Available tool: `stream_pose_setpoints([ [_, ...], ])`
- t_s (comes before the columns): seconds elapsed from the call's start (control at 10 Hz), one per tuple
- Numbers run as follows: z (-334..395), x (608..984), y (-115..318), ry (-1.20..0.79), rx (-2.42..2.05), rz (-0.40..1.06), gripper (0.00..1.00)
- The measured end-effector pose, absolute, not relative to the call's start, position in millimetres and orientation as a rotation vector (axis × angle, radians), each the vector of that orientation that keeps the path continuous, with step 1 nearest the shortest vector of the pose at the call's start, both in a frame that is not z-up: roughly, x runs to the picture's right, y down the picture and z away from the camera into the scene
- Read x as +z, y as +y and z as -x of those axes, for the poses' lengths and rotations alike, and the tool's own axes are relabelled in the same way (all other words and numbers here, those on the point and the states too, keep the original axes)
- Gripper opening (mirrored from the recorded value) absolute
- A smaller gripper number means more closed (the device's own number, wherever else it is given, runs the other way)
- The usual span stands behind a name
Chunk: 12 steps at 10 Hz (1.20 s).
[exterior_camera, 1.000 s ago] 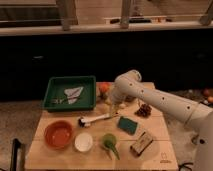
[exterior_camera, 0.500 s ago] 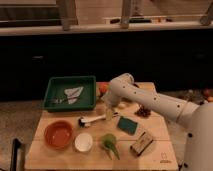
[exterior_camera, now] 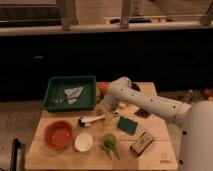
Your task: Place brush in red bowl
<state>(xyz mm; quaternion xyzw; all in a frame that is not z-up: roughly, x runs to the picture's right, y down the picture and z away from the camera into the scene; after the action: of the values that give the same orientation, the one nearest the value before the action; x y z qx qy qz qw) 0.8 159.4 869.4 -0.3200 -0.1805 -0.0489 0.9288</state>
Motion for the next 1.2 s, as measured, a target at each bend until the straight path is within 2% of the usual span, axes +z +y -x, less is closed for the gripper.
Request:
stream_pose_setpoints([
  [0.3, 0.6, 876.4, 169.3, -0.37, -0.105, 0.682, 0.8],
  [0.4, 0.8, 880.2, 173.6, -0.37, -0.106, 0.692, 0.77],
  [0.7, -0.4, 890.3, 182.1, -0.371, -0.101, 0.711, 0.51],
  [0.8, -0.4, 891.4, 181.7, -0.371, -0.102, 0.711, 0.37],
  [1.2, -3.5, 885.4, 178.5, -0.366, -0.11, 0.718, 0.02],
])
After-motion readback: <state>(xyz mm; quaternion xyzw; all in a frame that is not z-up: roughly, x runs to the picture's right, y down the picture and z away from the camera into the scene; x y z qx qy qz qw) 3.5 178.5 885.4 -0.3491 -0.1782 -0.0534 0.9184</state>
